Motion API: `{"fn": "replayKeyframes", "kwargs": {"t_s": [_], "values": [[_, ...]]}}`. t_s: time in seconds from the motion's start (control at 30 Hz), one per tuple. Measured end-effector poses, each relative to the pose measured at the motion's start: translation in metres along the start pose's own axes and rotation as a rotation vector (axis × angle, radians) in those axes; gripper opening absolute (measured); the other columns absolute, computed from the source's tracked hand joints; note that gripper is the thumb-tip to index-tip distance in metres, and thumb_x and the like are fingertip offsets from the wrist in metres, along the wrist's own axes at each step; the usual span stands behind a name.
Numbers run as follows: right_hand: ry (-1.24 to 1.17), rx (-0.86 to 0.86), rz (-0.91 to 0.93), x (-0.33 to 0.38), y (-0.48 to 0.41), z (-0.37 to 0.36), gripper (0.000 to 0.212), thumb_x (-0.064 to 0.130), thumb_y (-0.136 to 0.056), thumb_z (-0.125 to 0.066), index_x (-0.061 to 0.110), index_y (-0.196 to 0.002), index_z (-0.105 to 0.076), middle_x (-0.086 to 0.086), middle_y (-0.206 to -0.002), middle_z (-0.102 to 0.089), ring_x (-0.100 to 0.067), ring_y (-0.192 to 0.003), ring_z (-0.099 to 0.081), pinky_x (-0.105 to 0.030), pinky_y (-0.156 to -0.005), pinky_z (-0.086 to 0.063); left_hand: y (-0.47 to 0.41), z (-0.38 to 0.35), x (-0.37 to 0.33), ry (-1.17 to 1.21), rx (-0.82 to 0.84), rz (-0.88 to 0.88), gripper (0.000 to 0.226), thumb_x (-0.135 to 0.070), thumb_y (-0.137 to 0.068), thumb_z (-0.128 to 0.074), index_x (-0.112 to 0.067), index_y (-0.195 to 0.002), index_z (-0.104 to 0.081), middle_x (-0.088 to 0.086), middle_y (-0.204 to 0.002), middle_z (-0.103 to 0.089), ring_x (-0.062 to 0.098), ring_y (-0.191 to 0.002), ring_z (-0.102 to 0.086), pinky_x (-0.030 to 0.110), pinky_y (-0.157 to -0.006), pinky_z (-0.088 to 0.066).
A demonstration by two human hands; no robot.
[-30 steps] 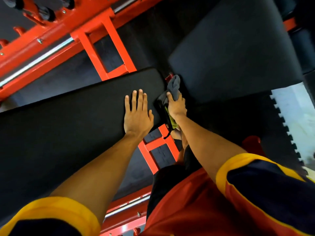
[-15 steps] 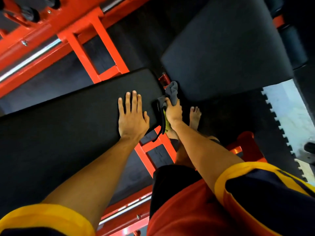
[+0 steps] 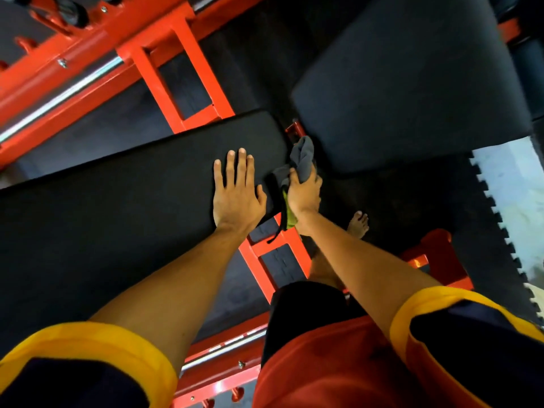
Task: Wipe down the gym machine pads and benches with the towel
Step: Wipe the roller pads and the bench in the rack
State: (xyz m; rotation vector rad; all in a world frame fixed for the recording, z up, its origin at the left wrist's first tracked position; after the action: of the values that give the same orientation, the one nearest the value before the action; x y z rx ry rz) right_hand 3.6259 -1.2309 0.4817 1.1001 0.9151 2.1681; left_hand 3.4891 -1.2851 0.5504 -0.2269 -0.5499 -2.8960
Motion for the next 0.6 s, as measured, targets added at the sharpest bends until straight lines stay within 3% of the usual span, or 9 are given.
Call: {"fn": "replayKeyframes", "kwargs": {"t_s": [0.07,0.13,0.27,0.37,0.47,0.6], "values": [[-0.032,0.078,-0.016,-0.002,-0.023,0.014,0.057,0.050,-0.101,-0.054,0.025,-0.152,-0.045,-0.013,-0.144,-0.055,-0.038,-0.131,-0.055,-0.043,-0.106,-0.045,0.001,0.001,0.000,-0.004,0.013,0.000,0.070,-0.039,-0.100,-0.034,-0.007,-0.161,-0.022,0.014,-0.169,-0.018,0.032,-0.157,-0.012,0.056,-0.126,-0.008],[-0.063,0.085,-0.046,0.001,-0.024,0.016,0.055,0.048,-0.102,-0.055,0.022,-0.150,-0.047,-0.014,-0.144,-0.055,-0.036,-0.132,-0.055,-0.040,-0.105,-0.045,0.000,0.000,0.000,-0.007,0.017,0.000,0.070,-0.039,-0.100,-0.033,-0.007,-0.161,-0.020,0.014,-0.169,-0.016,0.032,-0.157,-0.011,0.056,-0.126,-0.007],[0.070,0.004,0.060,0.002,0.035,-0.001,0.073,0.047,-0.103,-0.054,0.023,-0.163,-0.020,-0.015,-0.165,-0.023,-0.043,-0.142,-0.040,-0.052,-0.113,-0.036,0.001,-0.003,0.001,-0.014,0.015,-0.003,0.070,-0.040,-0.100,-0.030,-0.007,-0.161,-0.019,0.014,-0.169,-0.016,0.033,-0.157,-0.011,0.057,-0.126,-0.007],[0.144,0.058,0.132,-0.010,0.049,0.006,0.076,0.048,-0.104,-0.052,0.025,-0.165,-0.011,-0.016,-0.169,-0.012,-0.044,-0.145,-0.036,-0.056,-0.113,-0.036,0.000,-0.003,0.000,-0.021,0.030,-0.004,0.071,-0.041,-0.101,-0.029,-0.006,-0.161,-0.018,0.014,-0.169,-0.015,0.033,-0.157,-0.011,0.057,-0.126,-0.007],[0.135,0.128,0.096,-0.008,0.022,0.016,0.073,0.049,-0.104,-0.051,0.025,-0.164,-0.016,-0.017,-0.164,-0.025,-0.043,-0.143,-0.040,-0.053,-0.115,-0.037,0.000,-0.004,0.000,-0.040,0.042,-0.007,0.071,-0.042,-0.102,-0.029,-0.007,-0.162,-0.017,0.013,-0.170,-0.014,0.033,-0.157,-0.010,0.056,-0.126,-0.006],[0.124,0.231,0.041,-0.003,-0.018,0.033,0.068,0.056,-0.094,-0.057,0.027,-0.153,-0.039,-0.013,-0.146,-0.054,-0.036,-0.133,-0.054,-0.051,-0.112,-0.043,0.000,-0.002,0.000,-0.035,0.071,-0.001,0.069,-0.041,-0.102,-0.028,-0.008,-0.162,-0.017,0.012,-0.170,-0.014,0.032,-0.157,-0.010,0.056,-0.126,-0.005]]}}
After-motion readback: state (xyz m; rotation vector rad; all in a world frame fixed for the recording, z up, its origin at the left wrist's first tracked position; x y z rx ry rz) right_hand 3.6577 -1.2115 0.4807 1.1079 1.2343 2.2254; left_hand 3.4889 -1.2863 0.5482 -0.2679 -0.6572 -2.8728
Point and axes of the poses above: each hand's wrist, its own y-axis away from the middle knuckle, its own z-axis out of the back of the hand, x = y × z, the point moved 1 cm from there along -y, towards the middle knuckle
